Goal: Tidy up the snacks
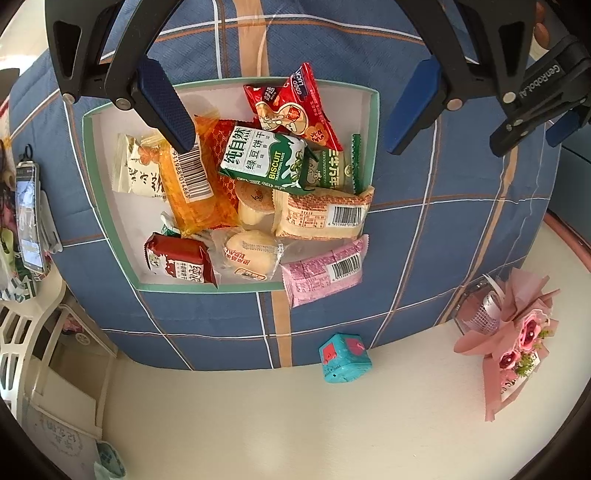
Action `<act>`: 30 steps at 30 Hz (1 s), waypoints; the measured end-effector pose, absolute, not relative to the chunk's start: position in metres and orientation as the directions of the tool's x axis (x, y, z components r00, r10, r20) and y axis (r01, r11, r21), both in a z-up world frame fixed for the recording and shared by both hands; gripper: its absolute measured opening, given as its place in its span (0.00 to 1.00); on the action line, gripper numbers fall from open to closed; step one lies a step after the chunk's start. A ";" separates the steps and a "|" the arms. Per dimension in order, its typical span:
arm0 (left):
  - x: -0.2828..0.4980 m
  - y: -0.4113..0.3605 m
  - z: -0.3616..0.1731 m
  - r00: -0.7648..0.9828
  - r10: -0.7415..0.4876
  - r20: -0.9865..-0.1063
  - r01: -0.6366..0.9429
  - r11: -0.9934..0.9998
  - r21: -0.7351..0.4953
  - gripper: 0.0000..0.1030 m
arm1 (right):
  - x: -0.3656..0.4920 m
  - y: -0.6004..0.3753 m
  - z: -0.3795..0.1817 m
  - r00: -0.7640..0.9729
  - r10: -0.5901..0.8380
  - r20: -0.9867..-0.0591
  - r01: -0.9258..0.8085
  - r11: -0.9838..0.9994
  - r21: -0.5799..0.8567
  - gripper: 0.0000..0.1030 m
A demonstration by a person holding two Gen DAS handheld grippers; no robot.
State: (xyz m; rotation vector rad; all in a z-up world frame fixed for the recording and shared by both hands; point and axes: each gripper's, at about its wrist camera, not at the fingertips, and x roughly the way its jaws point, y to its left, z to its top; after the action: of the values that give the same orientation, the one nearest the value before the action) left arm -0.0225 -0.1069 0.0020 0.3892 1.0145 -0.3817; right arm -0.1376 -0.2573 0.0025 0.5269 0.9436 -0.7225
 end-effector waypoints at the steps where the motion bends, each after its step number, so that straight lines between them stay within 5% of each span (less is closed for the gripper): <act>1: -0.022 -0.107 0.002 0.474 -0.125 -0.871 0.478 0.868 0.135 0.97 | -0.138 -0.258 0.003 0.388 -0.319 -0.864 0.751 0.653 0.096 1.00; 30: -0.027 -0.088 0.007 0.491 -0.145 -0.859 0.479 0.868 0.127 0.97 | -0.146 -0.247 0.013 0.395 -0.339 -0.854 0.740 0.668 0.078 1.00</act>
State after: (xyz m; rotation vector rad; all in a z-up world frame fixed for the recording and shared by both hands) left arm -0.0266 -0.0876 0.0069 0.3757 0.9904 -0.3900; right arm -0.1456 -0.2474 0.0133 0.4938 0.9325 -0.7198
